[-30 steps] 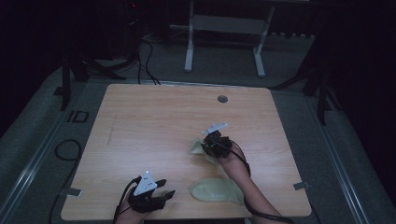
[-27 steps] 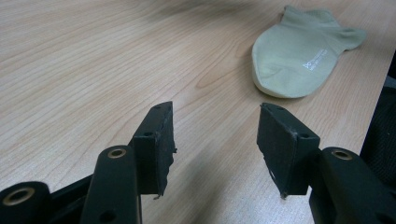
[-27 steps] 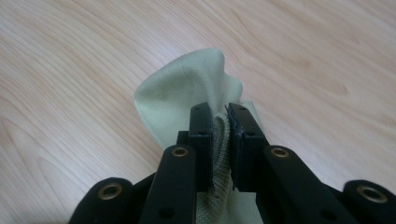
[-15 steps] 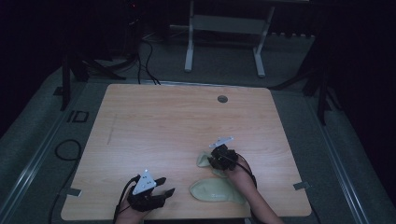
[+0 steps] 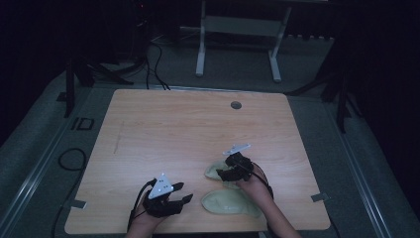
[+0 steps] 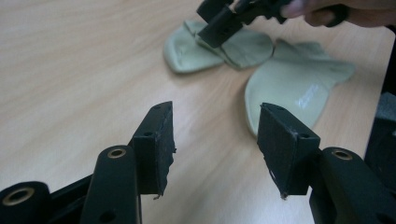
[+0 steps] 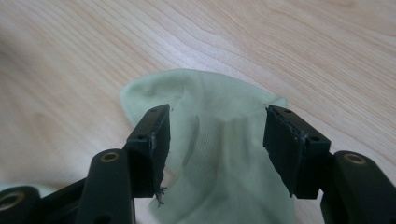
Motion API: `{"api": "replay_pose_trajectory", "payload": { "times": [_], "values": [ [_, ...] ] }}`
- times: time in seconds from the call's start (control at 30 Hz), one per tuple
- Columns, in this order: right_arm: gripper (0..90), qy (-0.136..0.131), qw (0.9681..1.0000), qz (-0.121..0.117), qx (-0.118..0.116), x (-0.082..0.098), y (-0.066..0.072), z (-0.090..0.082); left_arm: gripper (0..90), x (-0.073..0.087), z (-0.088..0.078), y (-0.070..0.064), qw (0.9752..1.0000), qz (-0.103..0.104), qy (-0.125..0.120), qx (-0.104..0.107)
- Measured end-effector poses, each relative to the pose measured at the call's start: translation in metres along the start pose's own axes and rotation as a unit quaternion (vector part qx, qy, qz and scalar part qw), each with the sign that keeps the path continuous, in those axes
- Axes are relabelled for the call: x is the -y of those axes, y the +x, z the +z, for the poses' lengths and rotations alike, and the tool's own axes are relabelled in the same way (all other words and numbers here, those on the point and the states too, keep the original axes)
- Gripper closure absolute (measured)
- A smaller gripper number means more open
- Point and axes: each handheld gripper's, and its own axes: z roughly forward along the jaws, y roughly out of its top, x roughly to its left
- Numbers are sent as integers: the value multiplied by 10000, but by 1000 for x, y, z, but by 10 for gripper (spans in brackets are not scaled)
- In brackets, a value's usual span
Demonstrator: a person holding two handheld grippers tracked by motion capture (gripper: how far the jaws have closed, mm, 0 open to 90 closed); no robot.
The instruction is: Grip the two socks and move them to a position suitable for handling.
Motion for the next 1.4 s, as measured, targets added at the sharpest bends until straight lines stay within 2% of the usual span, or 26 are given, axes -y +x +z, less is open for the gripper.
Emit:
{"api": "replay_pose_trajectory", "payload": {
  "times": [0.1,0.17,0.27,0.33,0.47,0.6,0.63,0.73,0.8,0.83,0.9,1.07,1.13,1.23,1.4],
  "values": [
    [448,2,10000,-8,63,4,2,-11,459,-15,12,-1,9998,207,9,-8],
    [471,-17,10000,-11,18,8,2,-16,475,-24,20,-1,9994,343,11,-23],
    [502,-5,10000,59,4,13,4,-20,542,-38,36,1,9985,548,65,-46],
    [508,28,10000,25,20,16,8,-20,634,-45,48,5,9984,547,136,10],
    [503,80,10000,-47,32,21,15,-15,815,-52,70,8,9967,733,335,-25],
    [503,179,9998,-73,71,24,18,-6,876,-51,95,9,9932,857,732,-296],
    [503,192,9997,-82,87,24,18,-5,878,-50,101,9,9914,915,859,-370],
    [503,209,9996,-78,161,26,19,-2,880,-46,112,11,9883,986,1082,-425],
    [527,226,9995,-126,190,26,20,0,890,-45,114,14,9896,894,1054,-396],
    [554,226,9994,-128,235,26,20,0,890,-46,114,14,9892,911,1068,-412],
    [626,222,9990,-197,338,27,22,0,890,-46,114,15,9895,909,1057,-393],
    [807,170,9984,-143,512,27,19,0,891,-44,114,17,9904,865,1015,-365],
    [822,141,9992,34,367,26,15,-2,890,-44,113,17,9904,867,1014,-348],
    [825,23,9994,178,285,26,7,-12,890,-44,113,19,9901,896,1028,-321],
    [825,-156,9983,391,399,25,-15,-33,890,-45,112,22,9894,931,1055,-365]
  ]
}}
